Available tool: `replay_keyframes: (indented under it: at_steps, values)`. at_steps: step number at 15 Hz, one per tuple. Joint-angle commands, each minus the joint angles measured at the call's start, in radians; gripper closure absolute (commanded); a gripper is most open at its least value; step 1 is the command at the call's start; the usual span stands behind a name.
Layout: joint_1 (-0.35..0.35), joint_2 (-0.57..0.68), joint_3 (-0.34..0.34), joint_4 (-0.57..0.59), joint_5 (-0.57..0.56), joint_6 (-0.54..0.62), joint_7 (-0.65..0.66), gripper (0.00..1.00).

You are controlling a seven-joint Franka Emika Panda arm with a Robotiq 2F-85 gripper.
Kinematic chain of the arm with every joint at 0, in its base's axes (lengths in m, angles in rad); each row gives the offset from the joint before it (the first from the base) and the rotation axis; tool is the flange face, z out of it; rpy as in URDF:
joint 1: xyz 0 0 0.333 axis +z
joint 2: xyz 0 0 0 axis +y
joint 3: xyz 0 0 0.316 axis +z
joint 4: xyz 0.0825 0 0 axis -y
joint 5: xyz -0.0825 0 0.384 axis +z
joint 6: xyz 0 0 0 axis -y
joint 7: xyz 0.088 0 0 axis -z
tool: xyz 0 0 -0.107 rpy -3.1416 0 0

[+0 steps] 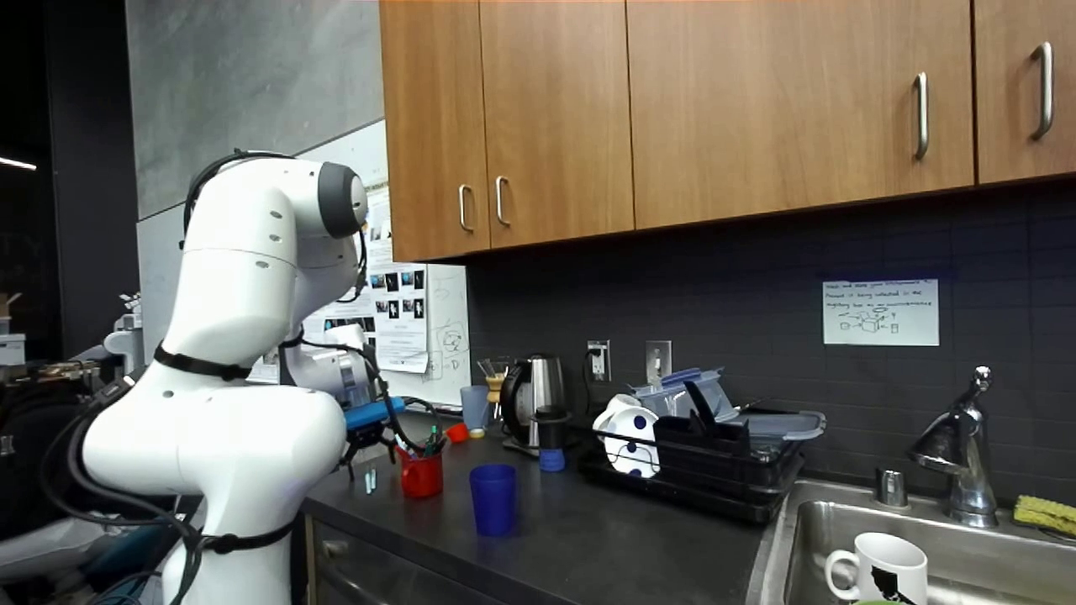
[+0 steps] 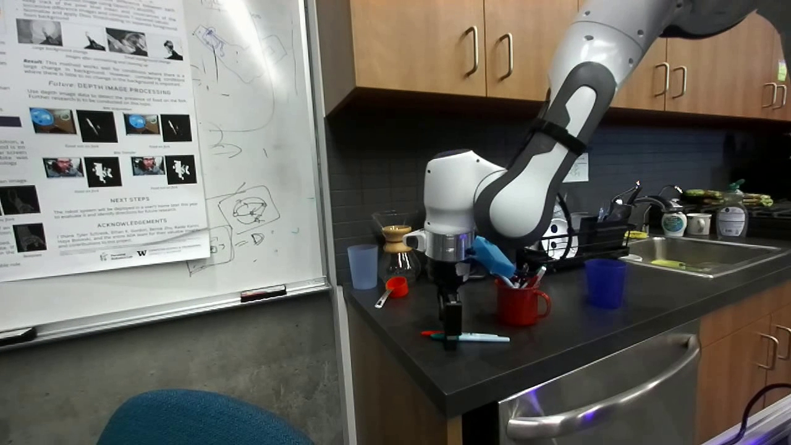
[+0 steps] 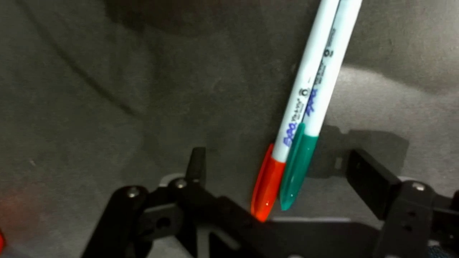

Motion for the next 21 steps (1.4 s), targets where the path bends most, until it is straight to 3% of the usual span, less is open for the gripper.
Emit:
replay_keyframes:
  at_steps: [1,3,12,13,21]
  values:
    - [-0.068,-0.001,0.069,0.017,0.002,-0.063,-0.008,0.25]
    - [-0.087,-0.002,0.087,0.021,0.001,-0.075,-0.008,0.31]
    - [-0.125,-0.015,0.145,0.025,0.032,-0.093,-0.039,0.99]
    - [-0.128,-0.018,0.146,0.023,0.031,-0.091,-0.042,0.94]
    - [-0.136,-0.075,0.154,0.014,0.025,-0.107,-0.045,0.94]
